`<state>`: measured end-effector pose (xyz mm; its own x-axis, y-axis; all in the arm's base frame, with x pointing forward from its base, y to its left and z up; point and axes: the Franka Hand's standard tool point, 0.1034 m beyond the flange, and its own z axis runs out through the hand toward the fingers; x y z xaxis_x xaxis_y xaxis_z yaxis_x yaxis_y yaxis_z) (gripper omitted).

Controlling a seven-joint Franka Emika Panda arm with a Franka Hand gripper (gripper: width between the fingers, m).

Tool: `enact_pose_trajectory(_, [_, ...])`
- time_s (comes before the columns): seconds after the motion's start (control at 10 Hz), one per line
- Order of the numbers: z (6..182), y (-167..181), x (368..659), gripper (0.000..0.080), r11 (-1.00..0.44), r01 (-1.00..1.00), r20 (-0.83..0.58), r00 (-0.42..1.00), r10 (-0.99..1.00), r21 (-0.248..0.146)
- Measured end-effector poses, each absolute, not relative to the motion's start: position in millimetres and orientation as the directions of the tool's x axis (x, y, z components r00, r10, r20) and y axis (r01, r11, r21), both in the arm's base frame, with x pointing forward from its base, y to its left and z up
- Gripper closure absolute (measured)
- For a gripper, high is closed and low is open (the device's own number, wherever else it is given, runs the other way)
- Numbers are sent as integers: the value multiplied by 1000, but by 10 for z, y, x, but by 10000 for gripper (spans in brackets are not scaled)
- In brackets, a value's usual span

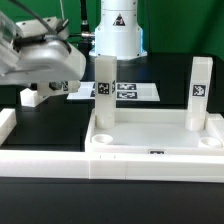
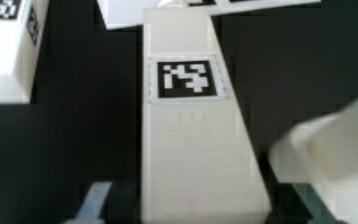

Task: Assemble desk

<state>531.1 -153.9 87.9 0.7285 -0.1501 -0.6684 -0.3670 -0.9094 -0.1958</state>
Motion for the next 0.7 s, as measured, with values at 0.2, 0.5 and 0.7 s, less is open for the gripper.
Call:
enact_pose_trajectory(0.2, [1140,-1542,5433,509,-910,-362,-613,771,-172,-200])
enact_pose_trajectory(0.5, [1126,-1611,5593,509,-921,-346,-438,866,-242,-176])
enact_pose_trajectory(0.7, [1145,-1629,5611,509,-925,-345,-339,899,-276,-162])
